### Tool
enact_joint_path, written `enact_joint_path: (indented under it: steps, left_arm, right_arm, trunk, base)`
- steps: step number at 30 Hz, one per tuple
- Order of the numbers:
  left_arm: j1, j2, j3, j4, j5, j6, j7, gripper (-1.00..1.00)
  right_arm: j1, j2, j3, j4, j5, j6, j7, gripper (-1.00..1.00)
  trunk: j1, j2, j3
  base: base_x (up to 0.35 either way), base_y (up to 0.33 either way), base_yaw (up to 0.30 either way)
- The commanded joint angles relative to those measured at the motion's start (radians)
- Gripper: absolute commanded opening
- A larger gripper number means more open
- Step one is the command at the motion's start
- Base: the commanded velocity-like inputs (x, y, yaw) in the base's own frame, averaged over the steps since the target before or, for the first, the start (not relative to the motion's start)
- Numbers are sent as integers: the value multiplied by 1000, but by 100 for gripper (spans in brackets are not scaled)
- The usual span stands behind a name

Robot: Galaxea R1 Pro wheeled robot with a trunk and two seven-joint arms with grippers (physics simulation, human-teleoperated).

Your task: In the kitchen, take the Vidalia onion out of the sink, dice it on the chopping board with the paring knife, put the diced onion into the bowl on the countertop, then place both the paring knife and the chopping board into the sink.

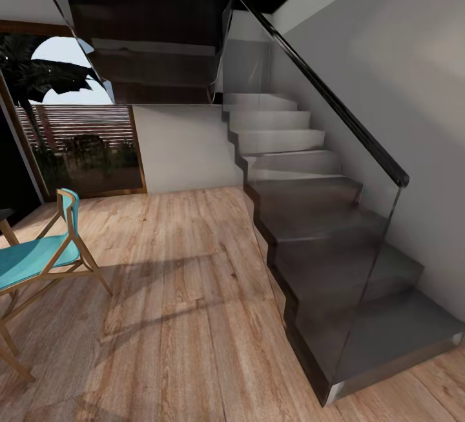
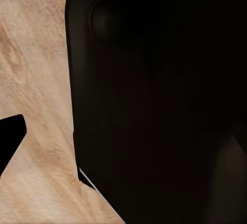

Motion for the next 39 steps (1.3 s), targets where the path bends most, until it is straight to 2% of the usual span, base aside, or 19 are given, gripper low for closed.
enact_joint_path:
  steps: [1, 5, 6, 8, 11, 14, 16, 18, 19, 23, 26, 32, 39]
  left_arm:
    - [0, 0, 1, -2, 0, -7, 0, 100]
    - [0, 0, 1, -6, 0, -30, 0, 100]
    - [0, -1, 2, -6, 0, -152, 1, 100]
    - [0, -3, 3, -15, 0, -221, 2, 100]
    - [0, -3, 3, -68, 0, -255, 2, 100]
    - [0, -2, 4, -122, 0, -261, 2, 100]
    - [0, 3, 4, -184, 0, -262, 2, 100]
    - [0, 7, 4, -238, 0, -264, 2, 100]
    - [0, 12, 4, -309, 0, -266, 2, 100]
    - [0, 24, 4, -414, 0, -266, 2, 100]
    - [0, 24, 3, -465, -2, -267, 1, 100]
    - [0, 26, 3, -501, 0, -268, 1, 100]
    - [0, 29, 5, -470, 7, -268, 1, 100]
  right_arm:
    - [0, 0, -1, -1, 0, -2, -1, 100]
    - [0, 2, -2, -2, -2, -19, -1, 100]
    - [0, 2, -2, -2, -2, -30, -1, 100]
    - [0, 3, -2, -3, -3, -74, -1, 100]
    - [0, 2, -2, -15, -3, -165, -2, 100]
    - [0, 1, -2, -43, -1, -219, -2, 100]
    - [0, 1, -2, -104, 0, -249, -3, 100]
    - [0, 1, -2, -173, 1, -259, -3, 100]
    - [0, 0, -2, -262, 1, -262, -3, 100]
    - [-1, 1, -2, -359, 3, -264, -3, 100]
    - [0, 2, -2, -426, 3, -265, -3, 100]
    - [-1, 4, -1, -539, 3, -265, -6, 100]
    - [-1, 2, 0, -548, -2, -287, -4, 100]
  trunk:
    - [0, 0, -1]
    - [0, 0, -1]
    - [0, 0, -1]
    - [0, 0, -1]
    - [0, 0, -1]
    - [0, 0, -1]
    - [0, 0, -1]
    - [0, 0, -1]
    - [0, 0, -1]
    - [0, 0, -1]
    - [0, 0, -1]
    - [0, 0, -1]
    - [0, 0, -1]
  base:
    - [0, 0, 0]
    - [0, 0, 0]
    - [0, 0, 0]
    - [0, 0, 0]
    - [0, 0, 0]
    - [0, 0, 0]
    - [0, 0, 0]
    - [0, 0, 0]
    - [0, 0, 0]
    - [0, 0, 0]
    - [0, 0, 0]
    - [0, 0, 0]
    - [0, 0, 0]
